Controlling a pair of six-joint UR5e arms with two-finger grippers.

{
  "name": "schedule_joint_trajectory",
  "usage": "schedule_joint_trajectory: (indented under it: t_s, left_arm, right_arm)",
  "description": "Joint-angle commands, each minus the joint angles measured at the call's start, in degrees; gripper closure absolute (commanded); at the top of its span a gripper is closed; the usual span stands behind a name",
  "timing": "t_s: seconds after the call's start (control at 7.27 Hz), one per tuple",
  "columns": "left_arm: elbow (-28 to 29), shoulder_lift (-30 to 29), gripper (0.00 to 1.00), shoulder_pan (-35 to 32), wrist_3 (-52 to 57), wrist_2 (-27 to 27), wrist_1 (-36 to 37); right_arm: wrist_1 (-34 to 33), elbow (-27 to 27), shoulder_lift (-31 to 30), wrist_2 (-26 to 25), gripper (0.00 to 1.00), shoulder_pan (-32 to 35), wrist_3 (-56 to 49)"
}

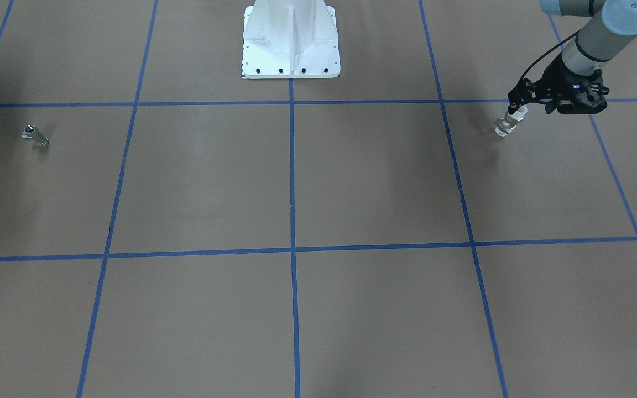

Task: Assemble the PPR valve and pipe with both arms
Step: 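Lower the left gripper onto the chrome valve and close on it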

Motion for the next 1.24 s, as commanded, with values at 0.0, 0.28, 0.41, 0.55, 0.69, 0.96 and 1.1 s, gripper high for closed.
schedule_joint_trajectory:
  t_s: [0.0,0.28,0.41,0.55,0.69,0.96,1.1]
  left_arm:
    - [0.13,-0.03,0.01,1.48,-0.12,0.21,0.04]
    - [0.21,-0.11,0.14,2.28,-0.12,0.30,0.04]
    - [0.30,-0.11,0.23,2.28,-0.12,0.21,0.04]
    - [0.22,-0.11,0.32,2.28,-0.12,0.30,0.04]
    - [0.21,-0.11,0.46,2.28,-0.12,0.21,-0.05]
    - [0.21,-0.11,0.90,2.28,-0.12,0.21,0.04]
    - [0.21,-0.29,1.00,2.28,-0.21,0.12,0.04]
  right_arm:
    - [6.09,-0.75,-0.77,-0.26,0.00,-0.24,0.53]
    - [7.19,-1.72,-0.77,-0.26,0.00,-0.24,2.11]
    - [7.19,-1.72,-0.77,-0.26,0.00,-0.24,2.11]
    - [7.19,-1.72,-0.77,-0.26,0.00,-0.24,2.11]
    - [7.19,-1.72,-0.77,-0.26,0.00,-0.24,2.11]
    - [7.19,-1.72,-0.77,-0.26,0.00,-0.24,2.11]
    - [7.19,-1.81,-0.77,-0.26,0.00,-0.24,2.11]
